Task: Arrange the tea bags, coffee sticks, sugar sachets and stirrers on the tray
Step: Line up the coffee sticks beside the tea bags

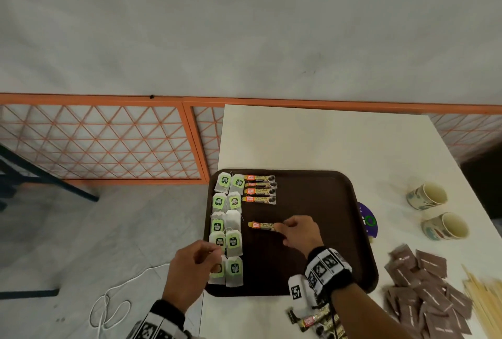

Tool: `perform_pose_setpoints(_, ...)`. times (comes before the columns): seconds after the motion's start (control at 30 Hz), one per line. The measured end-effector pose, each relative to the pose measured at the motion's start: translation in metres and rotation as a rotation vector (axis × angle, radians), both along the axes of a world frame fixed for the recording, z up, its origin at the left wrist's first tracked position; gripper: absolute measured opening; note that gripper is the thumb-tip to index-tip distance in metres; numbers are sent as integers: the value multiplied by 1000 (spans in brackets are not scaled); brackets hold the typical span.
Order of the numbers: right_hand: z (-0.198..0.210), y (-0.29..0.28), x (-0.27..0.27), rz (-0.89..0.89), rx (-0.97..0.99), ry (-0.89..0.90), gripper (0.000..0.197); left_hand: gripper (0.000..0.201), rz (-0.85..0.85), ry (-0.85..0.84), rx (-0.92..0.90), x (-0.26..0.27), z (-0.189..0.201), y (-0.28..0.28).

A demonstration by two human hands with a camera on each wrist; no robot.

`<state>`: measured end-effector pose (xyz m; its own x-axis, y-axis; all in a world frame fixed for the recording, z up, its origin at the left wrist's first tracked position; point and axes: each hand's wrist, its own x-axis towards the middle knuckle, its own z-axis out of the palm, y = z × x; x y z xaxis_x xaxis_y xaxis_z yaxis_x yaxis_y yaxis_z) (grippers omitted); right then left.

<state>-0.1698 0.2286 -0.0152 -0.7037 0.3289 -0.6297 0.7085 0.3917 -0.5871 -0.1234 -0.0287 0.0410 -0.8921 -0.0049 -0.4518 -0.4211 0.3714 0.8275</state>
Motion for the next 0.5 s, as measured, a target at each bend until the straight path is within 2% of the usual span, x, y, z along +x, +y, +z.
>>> perform_pose_setpoints(0.07,4,2,-6,180,344,56,19,8,-14,-20,-29,1,-6,-10)
perform_pose_setpoints(0.1,9,-1,-10,224,399,116,13,8,-22,-34,-37,1,-9,-14)
perform_pose_setpoints(0.27,19,-24,-51,415,464,410,12,6,-118,-63,-73,1,-13,-22)
perform_pose_setpoints(0.37,11,-37,-77,581,515,380,29,5,-159,-60,-104,1,-13,-27)
perform_pose_setpoints(0.5,-2,-44,-84,689,571,288,35,5,-177,-67,-115,1,-15,-36)
